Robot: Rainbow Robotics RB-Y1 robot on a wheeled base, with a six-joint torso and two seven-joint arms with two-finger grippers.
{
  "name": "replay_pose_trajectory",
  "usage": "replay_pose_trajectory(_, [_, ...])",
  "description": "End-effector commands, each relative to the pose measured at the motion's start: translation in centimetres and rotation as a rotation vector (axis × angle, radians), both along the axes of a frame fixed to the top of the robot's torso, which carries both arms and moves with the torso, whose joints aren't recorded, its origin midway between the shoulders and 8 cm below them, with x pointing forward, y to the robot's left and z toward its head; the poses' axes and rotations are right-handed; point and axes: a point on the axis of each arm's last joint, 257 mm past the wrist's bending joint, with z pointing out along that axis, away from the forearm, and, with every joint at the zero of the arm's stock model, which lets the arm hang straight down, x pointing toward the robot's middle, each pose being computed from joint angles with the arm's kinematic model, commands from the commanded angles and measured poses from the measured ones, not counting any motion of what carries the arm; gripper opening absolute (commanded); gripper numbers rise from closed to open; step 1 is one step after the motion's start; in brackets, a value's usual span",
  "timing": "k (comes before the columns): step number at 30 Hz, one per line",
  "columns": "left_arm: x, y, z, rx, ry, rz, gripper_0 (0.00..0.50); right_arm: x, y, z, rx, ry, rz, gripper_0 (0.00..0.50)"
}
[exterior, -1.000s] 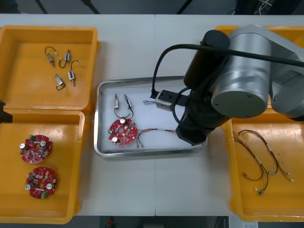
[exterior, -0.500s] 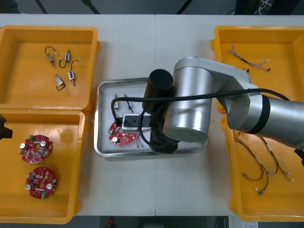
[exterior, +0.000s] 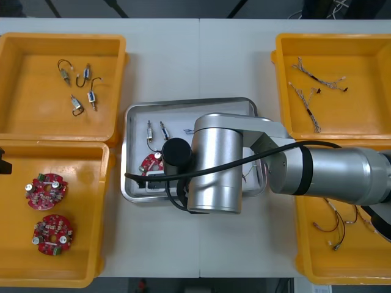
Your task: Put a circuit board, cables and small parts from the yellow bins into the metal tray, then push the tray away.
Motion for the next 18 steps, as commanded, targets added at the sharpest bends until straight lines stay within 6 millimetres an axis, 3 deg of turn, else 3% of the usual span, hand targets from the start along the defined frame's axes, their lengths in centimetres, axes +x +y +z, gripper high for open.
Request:
replay_pose_trajectory(1, [0.1,1.3,1.4,0.08,-0.012,-0.059,0.5,-0.5,2.0,-0.4,-0.004,-0.017,0.074,0.5])
replay_pose_trajectory(18, [0.0,1.3,1.2,0.082,-0.007,-0.068,0.5,-1.1,0.9,-3.3,-0.037,-0.034,0.072,0.5])
